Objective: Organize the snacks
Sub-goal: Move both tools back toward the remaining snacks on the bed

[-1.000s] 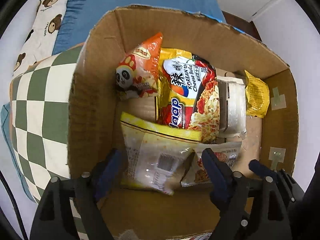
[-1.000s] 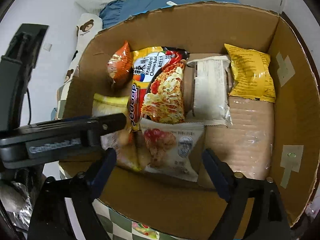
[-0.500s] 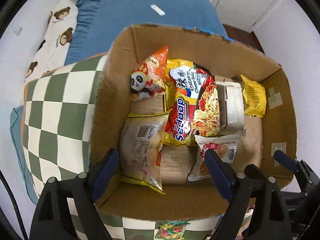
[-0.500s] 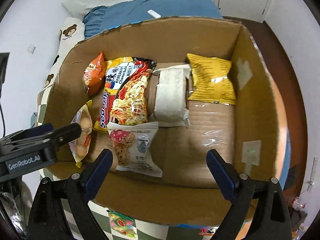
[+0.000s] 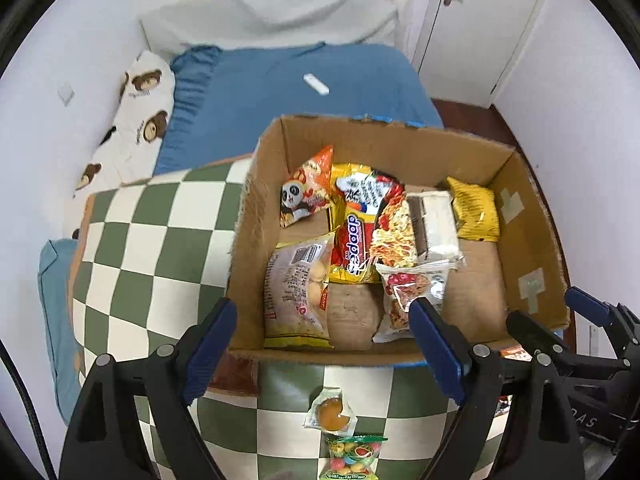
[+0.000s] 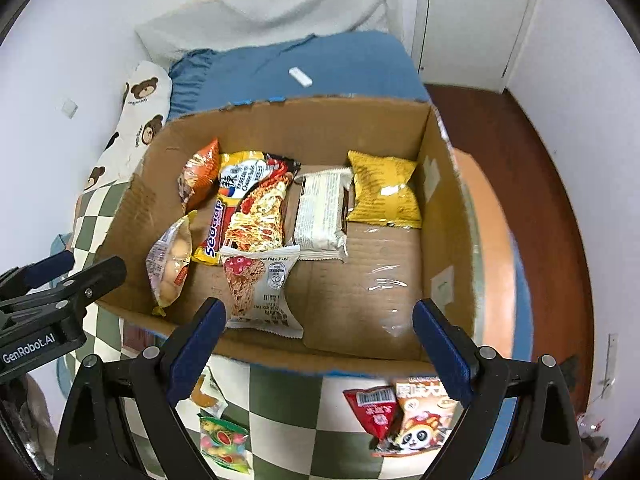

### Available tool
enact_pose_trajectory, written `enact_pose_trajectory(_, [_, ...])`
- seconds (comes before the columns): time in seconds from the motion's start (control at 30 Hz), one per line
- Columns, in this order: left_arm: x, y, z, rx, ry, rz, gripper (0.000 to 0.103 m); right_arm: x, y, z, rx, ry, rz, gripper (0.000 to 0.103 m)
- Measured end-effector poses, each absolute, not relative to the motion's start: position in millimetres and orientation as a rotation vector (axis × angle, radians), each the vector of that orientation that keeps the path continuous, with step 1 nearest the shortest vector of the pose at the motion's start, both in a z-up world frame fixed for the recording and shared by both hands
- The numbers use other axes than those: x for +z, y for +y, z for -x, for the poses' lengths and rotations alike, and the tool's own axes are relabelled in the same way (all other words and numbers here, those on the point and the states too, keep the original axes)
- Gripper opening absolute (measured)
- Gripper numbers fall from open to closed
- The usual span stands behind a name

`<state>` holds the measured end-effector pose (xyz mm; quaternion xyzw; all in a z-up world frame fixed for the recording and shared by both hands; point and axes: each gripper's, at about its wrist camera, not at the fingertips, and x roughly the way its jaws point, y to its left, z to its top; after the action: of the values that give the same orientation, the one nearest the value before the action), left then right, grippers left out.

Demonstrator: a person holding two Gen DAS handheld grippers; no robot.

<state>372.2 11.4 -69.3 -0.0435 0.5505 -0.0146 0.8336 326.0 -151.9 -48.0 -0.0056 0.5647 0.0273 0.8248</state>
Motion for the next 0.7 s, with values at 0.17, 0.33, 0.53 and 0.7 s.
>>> enact_pose_trajectory(0.17, [-42,10,-346,-0.036,1.079,0.085,0.088,-19,-151,-298,0.06,1.118,0.04,0.097])
enact_pose_trajectory(0.33, [-19,6,-321,-0.05,1.008,0.076,0.088,15,-150,-269,0.066,1.032,0.035,0.097])
enact_pose_trajectory(0.53, [-5,7,-294,-0.069,0.976,0.101,0.088,42,-152,-241,0.067,0.965,0.016,0.097])
enact_pose_trajectory(0.7, [-15,9,-265,-0.074,1.007,0.116,0.088,44,-160,-214,0.078,0.976,-0.043,0.097])
